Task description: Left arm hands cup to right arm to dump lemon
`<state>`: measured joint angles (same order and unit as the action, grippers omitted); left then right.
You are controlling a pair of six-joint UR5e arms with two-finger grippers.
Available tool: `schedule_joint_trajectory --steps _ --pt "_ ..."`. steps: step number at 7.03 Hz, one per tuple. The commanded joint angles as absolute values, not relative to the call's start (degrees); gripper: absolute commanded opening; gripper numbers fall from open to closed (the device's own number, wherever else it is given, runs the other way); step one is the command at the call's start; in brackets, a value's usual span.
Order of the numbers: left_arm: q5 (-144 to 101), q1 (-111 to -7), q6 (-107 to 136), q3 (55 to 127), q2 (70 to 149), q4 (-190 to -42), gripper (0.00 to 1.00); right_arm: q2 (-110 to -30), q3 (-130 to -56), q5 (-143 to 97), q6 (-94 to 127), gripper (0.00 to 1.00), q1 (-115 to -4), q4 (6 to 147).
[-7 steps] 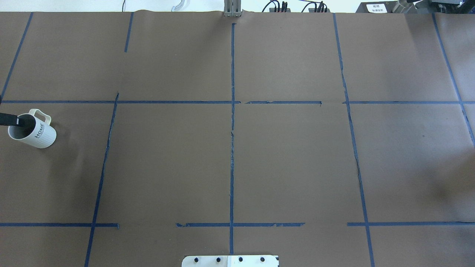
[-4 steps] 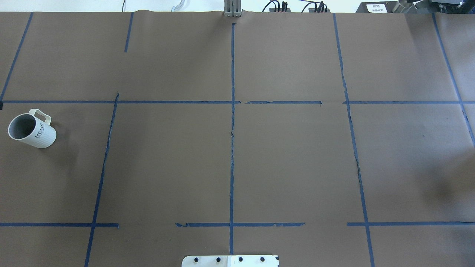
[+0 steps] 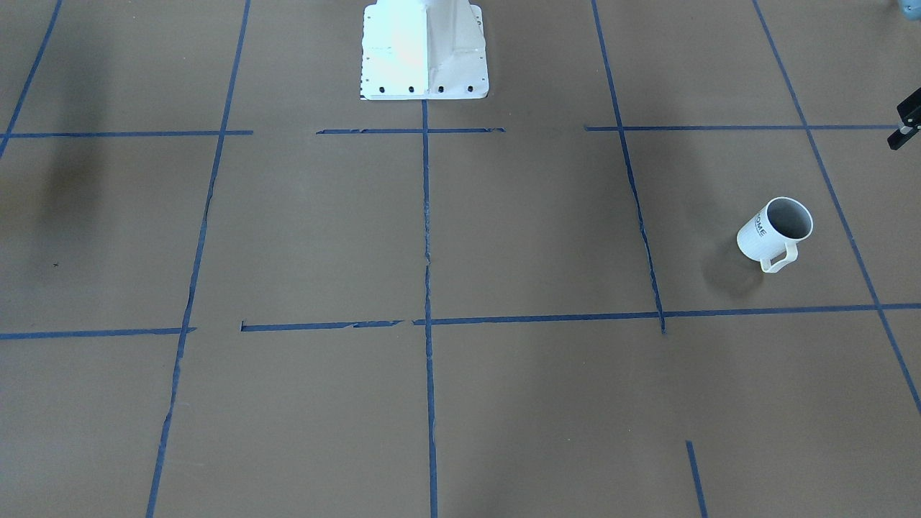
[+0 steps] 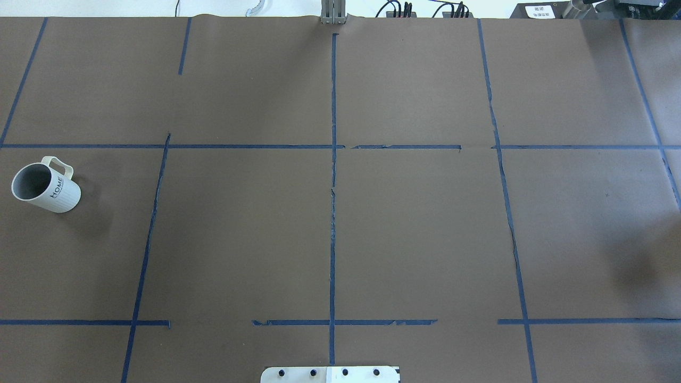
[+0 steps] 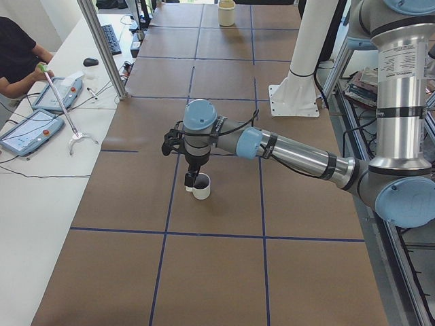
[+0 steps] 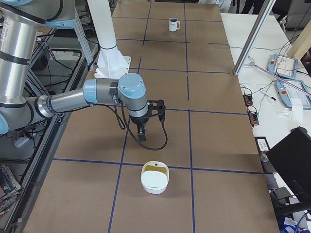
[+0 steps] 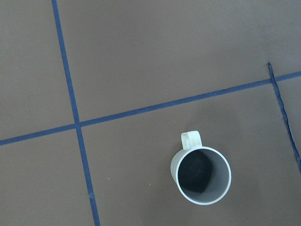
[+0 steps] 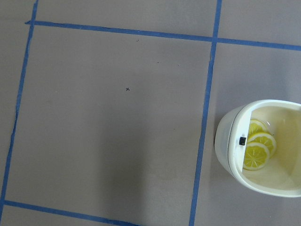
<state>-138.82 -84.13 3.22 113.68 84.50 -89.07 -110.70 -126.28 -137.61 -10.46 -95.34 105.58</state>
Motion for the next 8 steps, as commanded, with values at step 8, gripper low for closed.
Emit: schedule_joint_trajectory --steps 8 --pt "-141.2 -92.5 -7.4 112.6 82.2 -74.5 1.00 -111.7 -124.9 -133.5 -0.2 1.00 -90.5 105.5"
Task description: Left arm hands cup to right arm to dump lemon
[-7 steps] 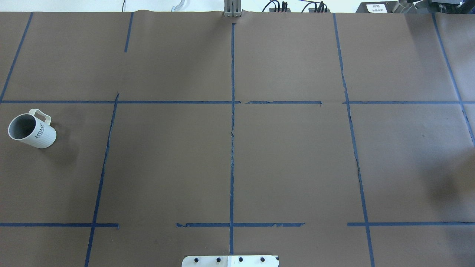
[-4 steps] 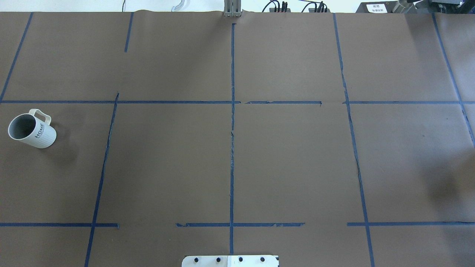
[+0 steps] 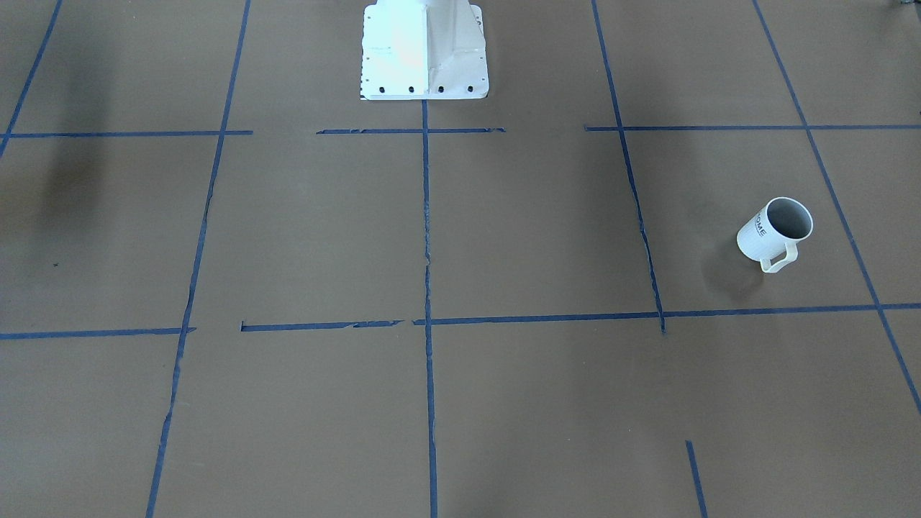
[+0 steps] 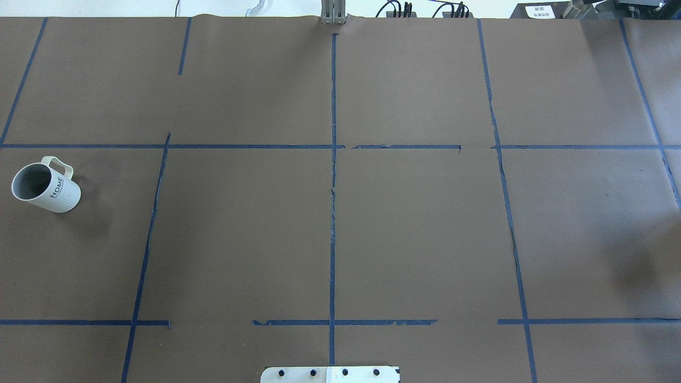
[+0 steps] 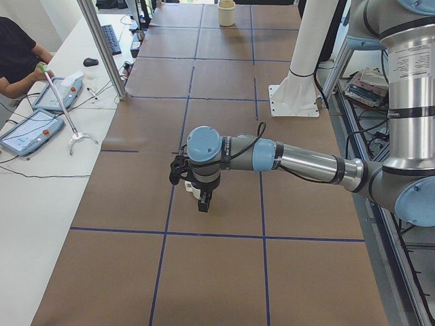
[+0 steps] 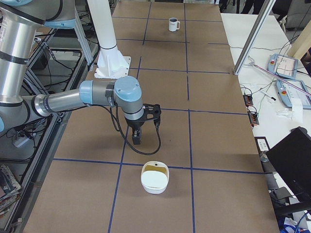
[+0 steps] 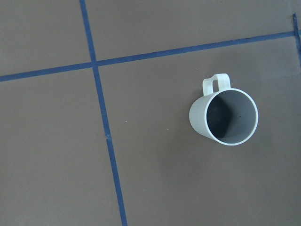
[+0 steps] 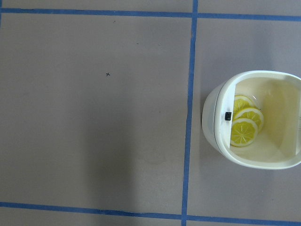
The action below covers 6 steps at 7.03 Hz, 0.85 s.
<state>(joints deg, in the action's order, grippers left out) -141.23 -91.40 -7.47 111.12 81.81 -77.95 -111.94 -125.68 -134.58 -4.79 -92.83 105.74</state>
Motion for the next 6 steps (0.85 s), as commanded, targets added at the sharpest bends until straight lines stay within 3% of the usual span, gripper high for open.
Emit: schedule_joint_trajectory --steps 1,6 --pt "-140.7 -92.7 -7.6 112.8 81.9 -73.0 1.00 -111.8 -124.6 -133.8 -0.4 1.00 -90.5 105.2" --pt "-136.2 -92.7 -7.6 113.4 78.8 -74.2 1.00 -111.7 -122.0 -133.9 -0.4 1.00 -90.5 103.8"
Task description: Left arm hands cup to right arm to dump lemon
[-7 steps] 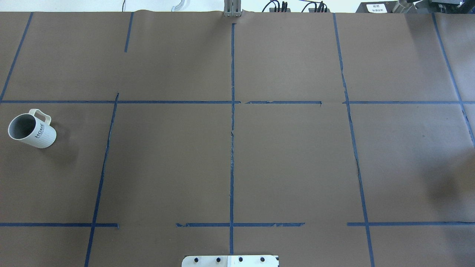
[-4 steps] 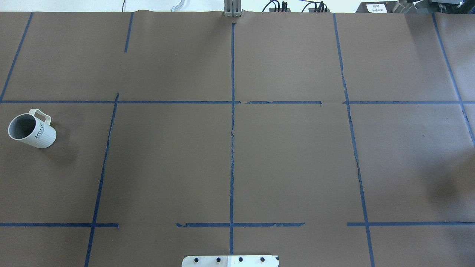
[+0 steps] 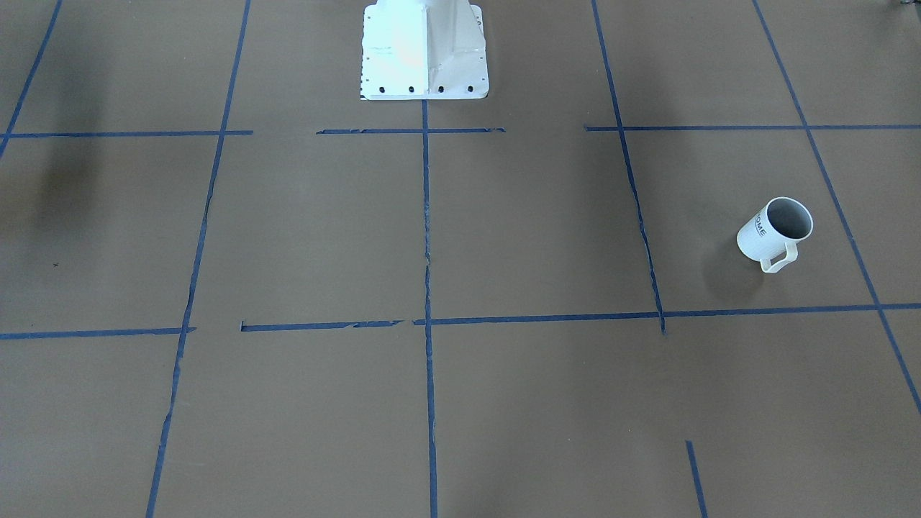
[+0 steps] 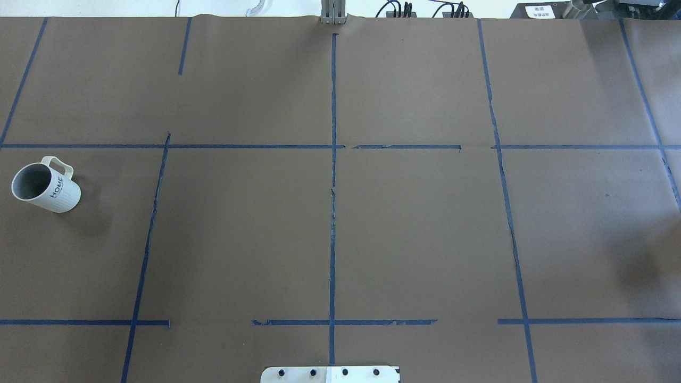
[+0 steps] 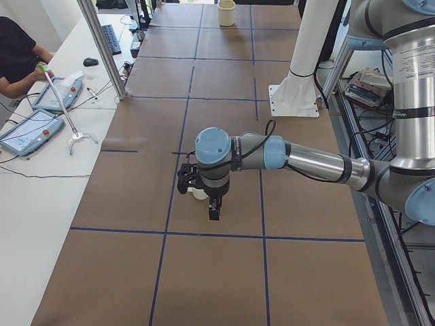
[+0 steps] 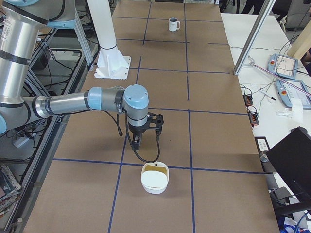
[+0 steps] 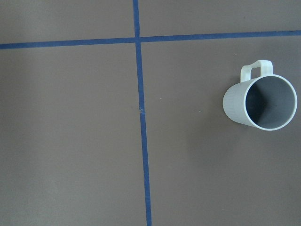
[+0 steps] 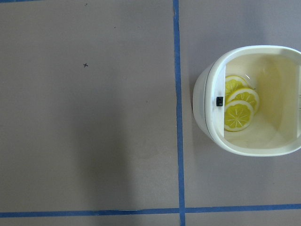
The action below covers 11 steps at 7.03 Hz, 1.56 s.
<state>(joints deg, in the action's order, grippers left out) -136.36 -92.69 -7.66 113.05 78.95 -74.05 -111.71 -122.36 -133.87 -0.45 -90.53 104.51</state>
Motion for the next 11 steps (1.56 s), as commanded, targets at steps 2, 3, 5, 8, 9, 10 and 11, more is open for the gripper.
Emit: schedule_joint_trajectory --steps 2,3,5,8,9,10,11 --pt "-136.2 -92.6 -7.7 113.1 78.7 -74.4 1.00 -111.7 -122.1 -134.0 -0.4 1.00 -90.5 103.6" --pt "-136.9 -92.6 -7.6 112.9 76.7 -74.5 1.00 -111.7 -122.2 -134.2 -0.4 1.00 -90.5 103.5" --pt "-136.8 -92.6 -7.6 114.2 77.3 -74.7 1.00 -111.7 -122.3 -134.2 -0.4 1.00 -90.5 103.5" --pt "-136.6 -92.5 -7.6 114.0 78.0 -74.7 1.00 -111.6 -122.6 -134.4 -0.4 1.00 -90.5 103.6" --pt "-136.3 -92.5 -7.6 113.7 78.8 -74.6 1.00 -111.6 -123.3 -134.6 -0.4 1.00 -90.5 103.6" --pt "-136.8 -92.5 -7.6 114.2 78.6 -74.4 1.00 -111.3 -123.0 -134.6 -0.4 1.00 -90.5 103.6" --pt "-136.8 -92.5 -7.6 113.7 78.5 -74.4 1.00 -110.2 -123.0 -134.6 -0.2 1.00 -90.5 103.6"
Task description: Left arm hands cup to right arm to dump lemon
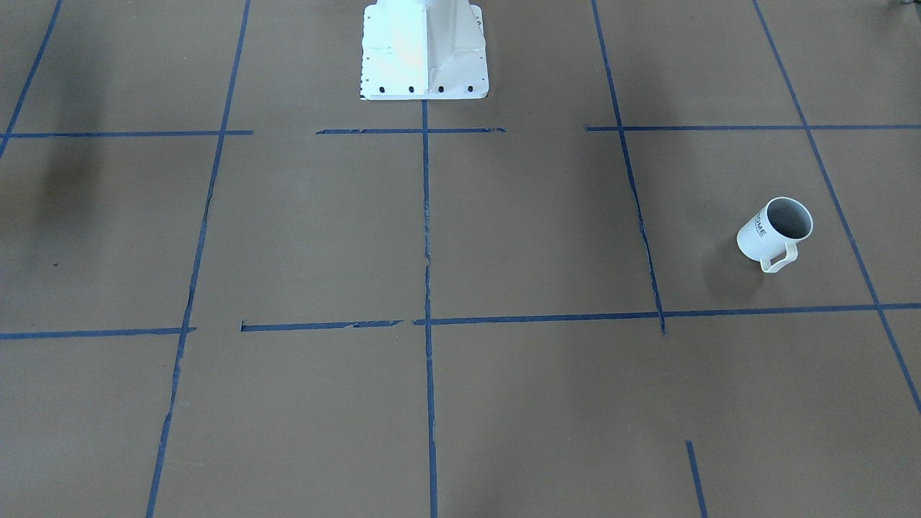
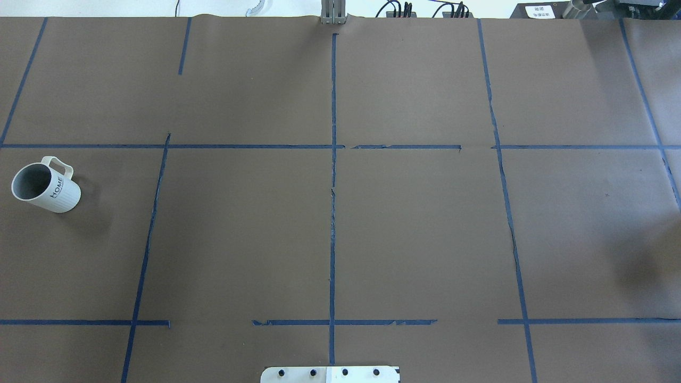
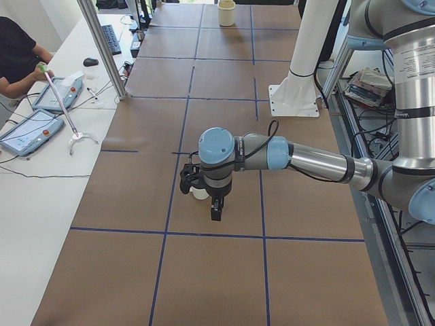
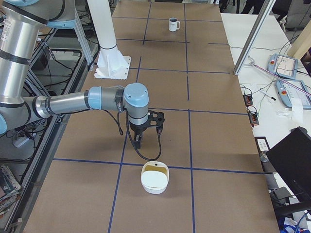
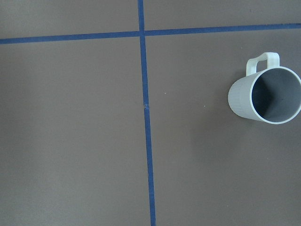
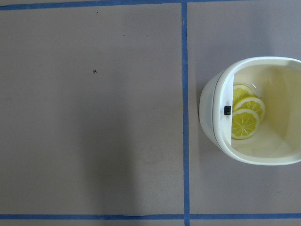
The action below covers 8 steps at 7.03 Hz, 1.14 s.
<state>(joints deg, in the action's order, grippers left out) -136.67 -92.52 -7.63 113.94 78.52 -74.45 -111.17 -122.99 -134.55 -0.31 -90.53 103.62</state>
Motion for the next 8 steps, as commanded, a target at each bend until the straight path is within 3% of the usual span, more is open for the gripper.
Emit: schedule_joint_trajectory --steps 1,8 --pt "-136.8 -92.4 -7.6 114.0 78.6 -74.4 1.00 -110.0 -123.1 -135.3 -0.2 1.00 -90.5 103.6" --pt "-136.8 -91.4 -7.6 115.0 79.5 -74.7 1.00 -109.5 -122.7 -139.8 0.1 1.00 -90.6 103.7"
